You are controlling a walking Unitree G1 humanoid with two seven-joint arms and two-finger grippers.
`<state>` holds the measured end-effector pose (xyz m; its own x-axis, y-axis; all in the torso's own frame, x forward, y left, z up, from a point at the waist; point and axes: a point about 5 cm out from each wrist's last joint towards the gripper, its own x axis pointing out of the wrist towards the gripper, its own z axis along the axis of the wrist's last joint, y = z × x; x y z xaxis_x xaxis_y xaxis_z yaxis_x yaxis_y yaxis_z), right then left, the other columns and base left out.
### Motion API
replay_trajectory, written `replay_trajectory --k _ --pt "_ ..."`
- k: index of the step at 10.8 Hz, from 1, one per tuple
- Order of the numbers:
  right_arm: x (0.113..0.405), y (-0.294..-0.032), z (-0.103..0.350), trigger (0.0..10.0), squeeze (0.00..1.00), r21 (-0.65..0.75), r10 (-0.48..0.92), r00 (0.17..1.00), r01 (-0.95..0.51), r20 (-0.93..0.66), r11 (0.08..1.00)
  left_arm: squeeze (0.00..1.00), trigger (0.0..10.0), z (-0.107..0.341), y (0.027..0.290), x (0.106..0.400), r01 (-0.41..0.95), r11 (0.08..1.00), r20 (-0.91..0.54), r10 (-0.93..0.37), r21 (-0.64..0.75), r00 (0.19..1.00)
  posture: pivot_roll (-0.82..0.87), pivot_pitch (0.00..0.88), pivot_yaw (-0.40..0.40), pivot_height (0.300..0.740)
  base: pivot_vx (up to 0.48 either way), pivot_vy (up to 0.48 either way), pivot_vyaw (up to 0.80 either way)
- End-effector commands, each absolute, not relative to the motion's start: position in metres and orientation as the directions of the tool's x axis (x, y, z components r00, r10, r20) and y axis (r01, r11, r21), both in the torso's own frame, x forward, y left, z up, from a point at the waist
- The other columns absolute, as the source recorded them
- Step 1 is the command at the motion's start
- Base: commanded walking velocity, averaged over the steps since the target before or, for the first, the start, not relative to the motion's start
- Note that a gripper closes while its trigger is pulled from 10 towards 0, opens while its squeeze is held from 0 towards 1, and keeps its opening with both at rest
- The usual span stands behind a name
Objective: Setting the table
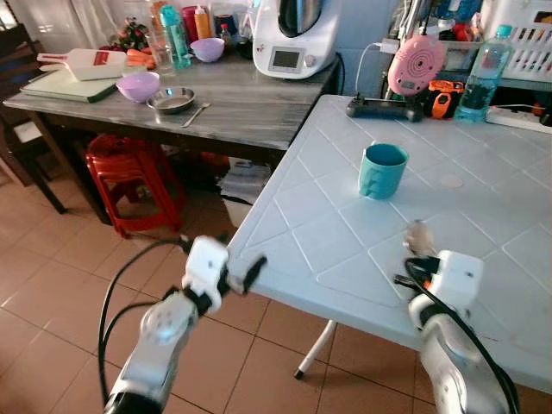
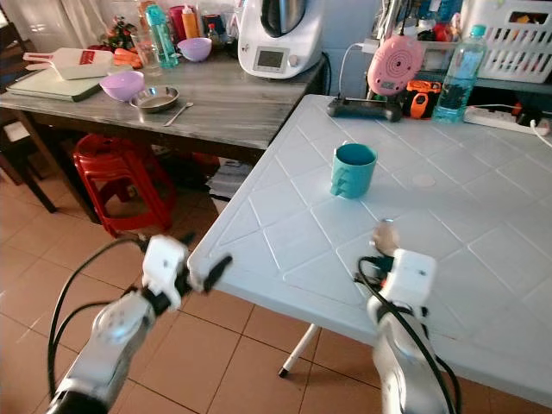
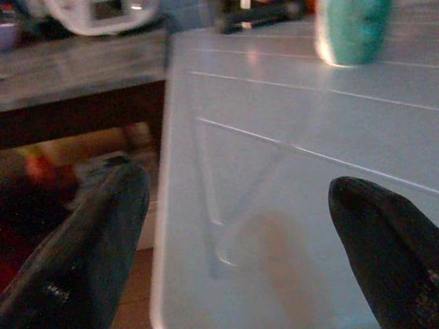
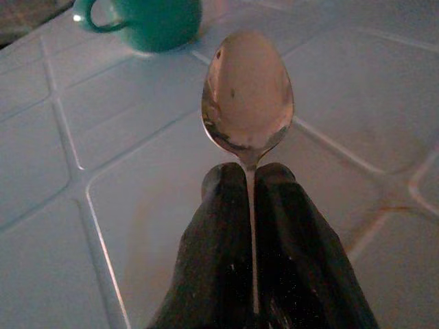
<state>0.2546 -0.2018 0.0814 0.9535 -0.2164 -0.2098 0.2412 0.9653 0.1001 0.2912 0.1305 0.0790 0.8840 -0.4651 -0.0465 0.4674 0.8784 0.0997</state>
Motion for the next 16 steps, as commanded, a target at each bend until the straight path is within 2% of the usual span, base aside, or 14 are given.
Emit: replay_trajectory --k 1,6,12,14,16 --pt "0.252 -0.202 0.081 10.0 0.00 0.084 -0.220 0.955 0.240 -0.198 0.967 0.00 10.0 0.080 0.138 0.296 0.411 0.905 -0.046 -0.409 0.110 0.912 0.03 0.000 0.092 0.740 0.000 0.000 -0.51" --pt "0.257 -0.196 0.090 10.0 0.00 0.126 -0.203 0.971 0.218 -0.126 0.968 0.00 10.0 0.080 0.135 0.304 0.386 0.920 -0.027 -0.385 0.064 0.922 0.03 0.000 0.102 0.740 0.000 0.048 -0.77" --pt "0.263 -0.190 0.096 10.0 0.00 0.107 -0.169 0.983 0.177 -0.077 0.978 0.00 10.0 0.077 0.134 0.304 0.373 0.927 -0.019 -0.372 0.050 0.928 0.04 0.000 0.083 0.740 0.000 0.315 0.00" --pt "0.261 -0.198 0.094 10.0 0.00 0.085 -0.189 0.979 0.195 -0.079 0.977 0.00 10.0 0.076 0.134 0.304 0.366 0.929 -0.016 -0.366 0.048 0.931 0.03 0.000 0.084 0.740 0.000 0.360 0.00" --pt "0.263 -0.196 0.095 10.0 0.00 0.087 -0.192 0.979 0.198 -0.072 0.976 0.00 10.0 0.077 0.133 0.305 0.366 0.930 -0.011 -0.366 0.046 0.931 0.03 0.000 0.086 0.740 0.000 0.358 -0.62"
